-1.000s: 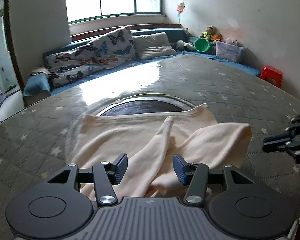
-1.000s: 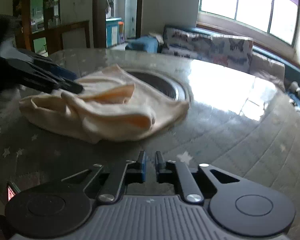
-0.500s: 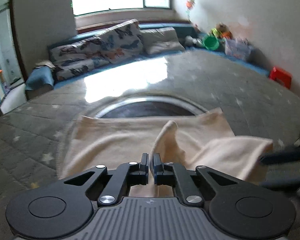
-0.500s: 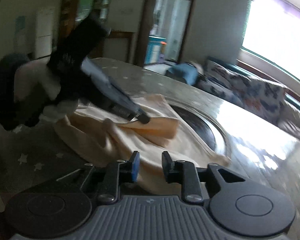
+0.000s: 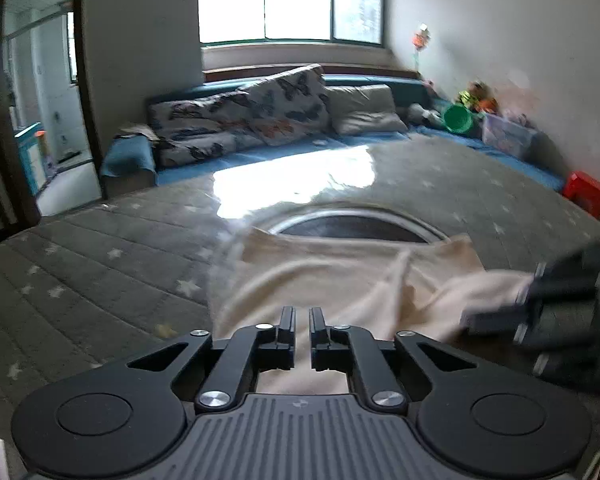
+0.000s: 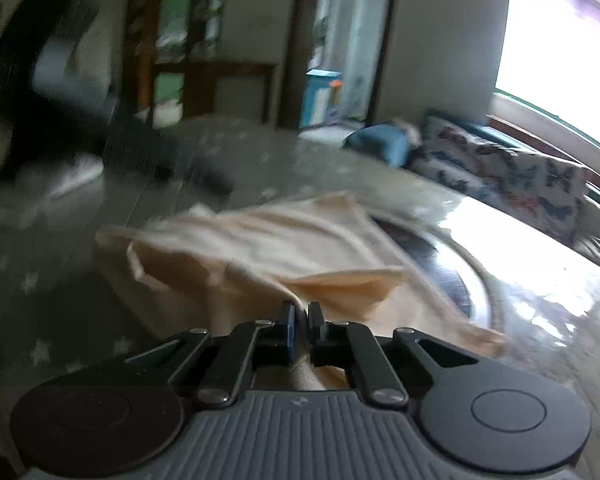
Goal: Fold clothes
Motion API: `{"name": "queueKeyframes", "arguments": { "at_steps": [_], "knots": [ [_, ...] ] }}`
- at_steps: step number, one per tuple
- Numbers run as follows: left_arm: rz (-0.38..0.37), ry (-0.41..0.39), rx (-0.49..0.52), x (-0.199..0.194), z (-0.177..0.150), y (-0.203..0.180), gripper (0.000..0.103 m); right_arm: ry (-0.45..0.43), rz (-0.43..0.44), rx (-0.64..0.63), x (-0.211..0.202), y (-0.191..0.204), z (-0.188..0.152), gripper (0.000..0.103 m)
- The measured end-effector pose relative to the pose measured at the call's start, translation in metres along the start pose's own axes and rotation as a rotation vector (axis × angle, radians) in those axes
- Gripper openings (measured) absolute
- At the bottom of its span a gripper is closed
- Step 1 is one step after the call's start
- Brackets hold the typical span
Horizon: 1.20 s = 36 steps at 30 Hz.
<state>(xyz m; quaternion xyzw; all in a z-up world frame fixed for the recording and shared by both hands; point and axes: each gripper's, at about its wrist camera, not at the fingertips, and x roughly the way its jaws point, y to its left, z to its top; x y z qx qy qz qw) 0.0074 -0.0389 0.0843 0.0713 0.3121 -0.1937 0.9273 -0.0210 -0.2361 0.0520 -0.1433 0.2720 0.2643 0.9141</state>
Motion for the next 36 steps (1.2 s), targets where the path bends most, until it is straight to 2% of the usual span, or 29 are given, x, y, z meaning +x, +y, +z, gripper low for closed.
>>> {"name": "queueKeyframes", "arguments": {
  "at_steps": [2,7,10,12,14,19,20,21,22,25,30,34,36],
  "knots": [
    [-0.019,0.006,0.018,0.006,-0.001,-0.008,0.02,-0.033,-0.039,0.038,-0.016,-0.01,0.0,0.003],
    [-0.064,0.008,0.071,0.022,0.004,-0.03,0.046,-0.09,-0.217,0.165,-0.056,-0.05,-0.012,0.002],
    [-0.081,0.017,0.105,0.035,0.009,-0.041,0.046,-0.066,-0.285,0.252,-0.071,-0.077,-0.026,0.002],
    [-0.099,0.025,0.131,0.044,0.012,-0.048,0.046,-0.045,-0.261,0.283,-0.075,-0.084,-0.034,0.002],
    [-0.114,0.042,0.153,0.054,0.015,-0.055,0.05,-0.034,-0.234,0.272,-0.075,-0.082,-0.038,0.005],
    [-0.095,0.069,0.211,0.08,0.017,-0.073,0.051,-0.052,-0.164,0.226,-0.069,-0.065,-0.038,0.008],
    [-0.093,0.075,0.216,0.085,0.017,-0.076,0.051,-0.051,-0.15,0.224,-0.066,-0.063,-0.037,0.009],
    [-0.093,0.083,0.211,0.089,0.016,-0.075,0.041,-0.048,-0.139,0.219,-0.064,-0.061,-0.036,0.01],
    [-0.094,0.092,0.206,0.093,0.016,-0.074,0.021,-0.044,-0.13,0.212,-0.062,-0.058,-0.035,0.011],
    [-0.082,0.081,0.181,0.093,0.014,-0.065,0.005,-0.03,-0.1,0.194,-0.057,-0.052,-0.034,0.012],
    [0.003,-0.012,0.106,0.059,0.023,-0.034,0.003,0.001,-0.011,0.088,-0.043,-0.029,-0.028,0.02],
    [0.087,-0.096,0.027,0.018,0.03,-0.001,0.003,0.022,0.059,-0.061,-0.025,0.003,-0.022,0.03],
    [0.135,-0.134,-0.01,-0.004,0.03,0.015,0.003,0.032,0.075,-0.15,-0.017,0.018,-0.019,0.031]
  ]
}}
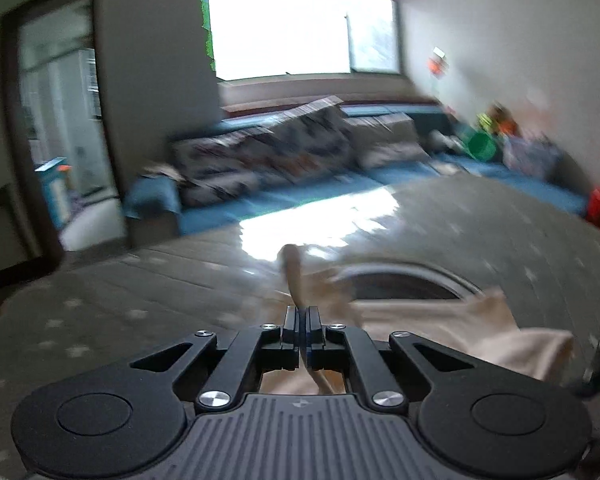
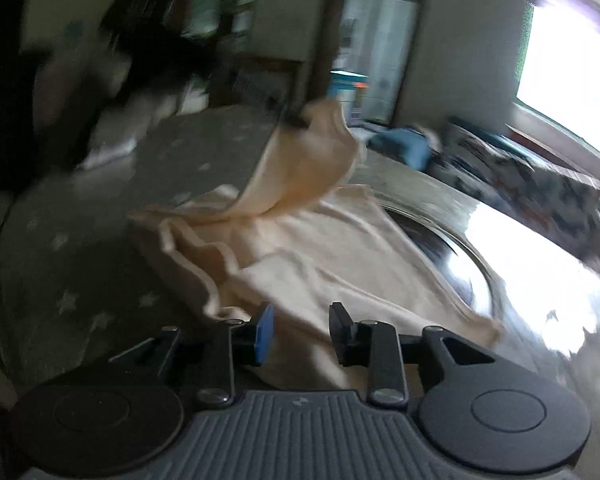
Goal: Fold clothes
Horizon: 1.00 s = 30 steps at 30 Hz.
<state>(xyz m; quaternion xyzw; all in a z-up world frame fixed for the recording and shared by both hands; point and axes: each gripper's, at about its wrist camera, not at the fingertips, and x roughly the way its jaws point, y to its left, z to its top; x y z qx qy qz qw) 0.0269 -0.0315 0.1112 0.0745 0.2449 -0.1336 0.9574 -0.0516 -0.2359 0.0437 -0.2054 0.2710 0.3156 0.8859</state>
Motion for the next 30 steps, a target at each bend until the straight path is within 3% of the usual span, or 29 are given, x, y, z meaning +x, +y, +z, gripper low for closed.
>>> {"name": "queueKeyframes", "arguments": {
  "at_steps": [4,10,13,21,26,30],
  "knots": [
    [0.122,-0.057,-0.063,-0.044,-0.008,0.038,0.003,0.027,0.01,-0.118,0.016,0.016,0.008,0.033],
    [0.316,-0.055,-0.141,-0.089,-0.035,0.086,0.003,0.071,0.013,-0.188,0.034,0.025,0.01,0.029],
    [0.358,-0.001,-0.177,-0.095,-0.053,0.102,0.003,0.069,0.016,-0.159,0.034,0.023,0.01,0.009],
    [0.358,0.093,-0.18,-0.092,-0.083,0.108,0.003,-0.093,-0.044,0.104,-0.014,-0.02,0.022,0.002],
    [0.354,0.103,-0.178,-0.097,-0.088,0.105,0.007,-0.17,-0.205,0.241,-0.052,-0.058,0.014,0.002],
    [0.362,0.102,-0.169,-0.103,-0.088,0.104,0.008,-0.172,-0.337,0.346,-0.077,-0.089,-0.004,0.002]
  ]
}}
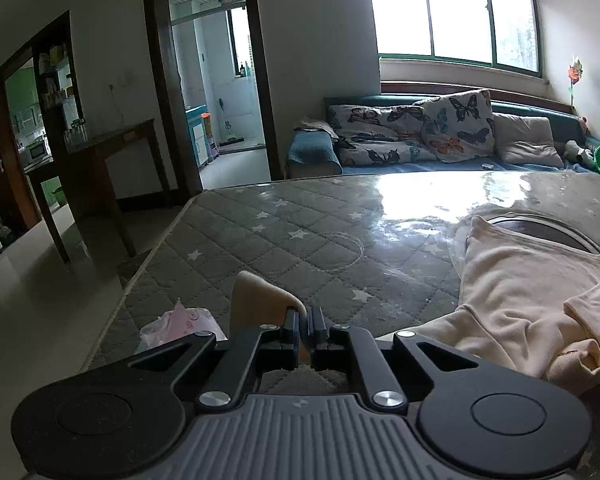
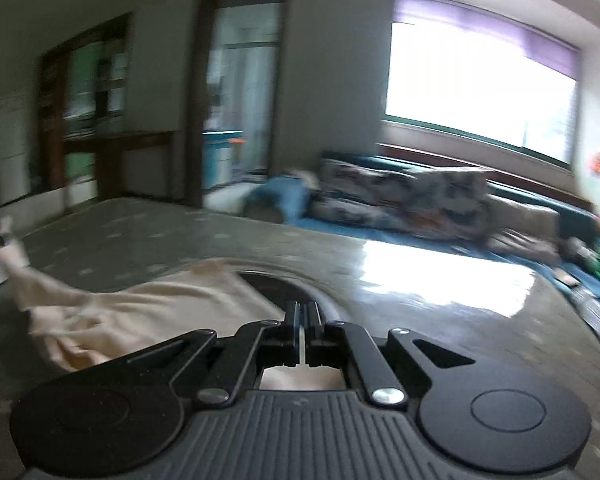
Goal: Fold clothes
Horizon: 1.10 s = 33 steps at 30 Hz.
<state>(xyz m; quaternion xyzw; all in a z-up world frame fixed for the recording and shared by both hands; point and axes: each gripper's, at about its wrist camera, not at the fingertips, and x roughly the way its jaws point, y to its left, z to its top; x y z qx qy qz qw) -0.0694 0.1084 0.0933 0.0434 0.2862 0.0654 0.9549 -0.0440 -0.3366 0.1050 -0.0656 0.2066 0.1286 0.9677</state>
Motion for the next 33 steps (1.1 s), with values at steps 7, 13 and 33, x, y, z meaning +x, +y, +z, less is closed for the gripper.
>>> {"name": "queueKeyframes", "arguments": {
  "at_steps": [7,13,33],
  "knots": [
    [-0.003,-0.027,0.007,-0.014,0.001,0.0,0.017,0.091,0.08,-0.04,-0.001,0.004,-0.017,0.012],
    [-0.026,-0.055,0.05,-0.029,0.001,-0.01,0.022,0.134,0.263,-0.255,0.018,0.068,-0.029,0.03],
    [-0.433,-0.015,0.342,-0.018,-0.04,-0.125,0.04,0.14,0.274,-0.294,0.04,0.096,-0.029,0.003]
  ]
}}
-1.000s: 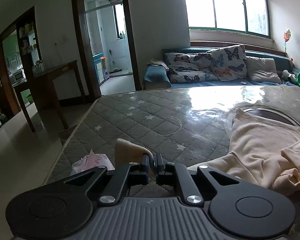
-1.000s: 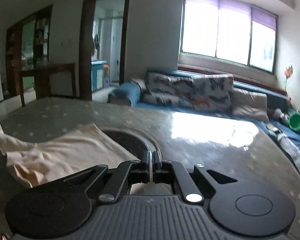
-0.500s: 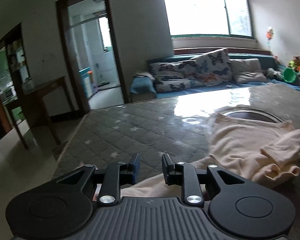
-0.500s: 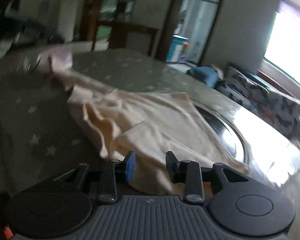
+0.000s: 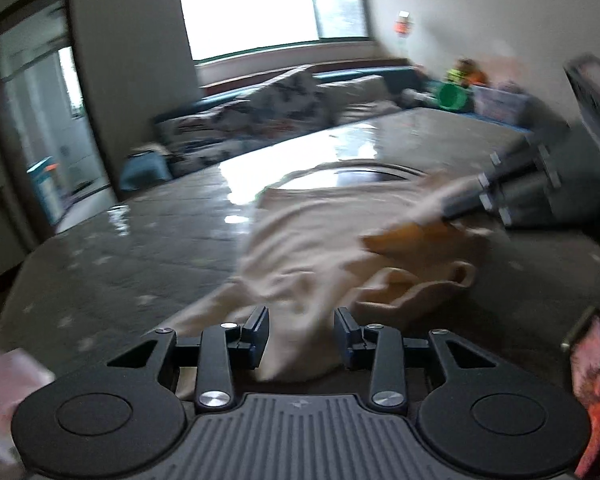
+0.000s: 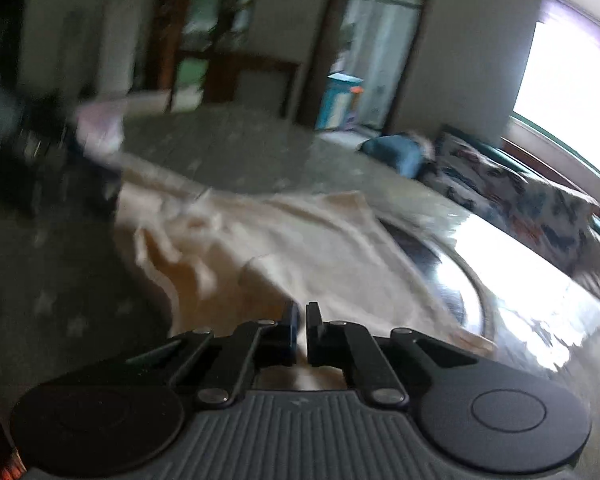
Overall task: Fold clothes
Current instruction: 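Grasp the garment sleeve with the right gripper and lift it toward the left gripper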
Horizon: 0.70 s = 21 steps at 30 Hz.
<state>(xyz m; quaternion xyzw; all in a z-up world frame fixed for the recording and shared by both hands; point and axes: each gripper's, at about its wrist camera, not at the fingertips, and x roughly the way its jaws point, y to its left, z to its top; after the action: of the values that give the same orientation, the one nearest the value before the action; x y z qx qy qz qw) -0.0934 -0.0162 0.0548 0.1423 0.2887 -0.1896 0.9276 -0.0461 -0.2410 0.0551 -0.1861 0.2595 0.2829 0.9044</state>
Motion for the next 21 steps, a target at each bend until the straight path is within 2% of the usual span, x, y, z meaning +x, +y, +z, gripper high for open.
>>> {"name": "queueKeyframes", "arguments": {
  "at_steps": [5,8,10,13,18,21],
  "knots": [
    [-0.054,0.003,0.079,0.017,0.0,-0.025,0.045,-0.09,-0.105,0.19,-0.04,-0.04,-0.005,0.002],
    [-0.064,0.005,0.106,0.023,0.001,-0.033,0.045,-0.065,-0.135,0.212,-0.052,-0.054,-0.011,0.003],
    [-0.071,0.007,0.115,0.027,0.002,-0.036,0.045,-0.04,-0.106,0.176,-0.054,-0.05,-0.016,0.008],
    [-0.075,0.01,0.129,0.03,0.003,-0.038,0.043,-0.026,-0.047,0.087,-0.046,-0.029,-0.019,0.028],
    [-0.064,0.007,0.123,0.028,0.001,-0.039,0.039,0.006,0.037,-0.028,-0.015,0.008,-0.014,0.03],
    [-0.061,0.0,0.117,0.024,0.0,-0.035,0.04,0.028,0.03,-0.115,-0.001,0.023,-0.013,0.031]
  ]
}}
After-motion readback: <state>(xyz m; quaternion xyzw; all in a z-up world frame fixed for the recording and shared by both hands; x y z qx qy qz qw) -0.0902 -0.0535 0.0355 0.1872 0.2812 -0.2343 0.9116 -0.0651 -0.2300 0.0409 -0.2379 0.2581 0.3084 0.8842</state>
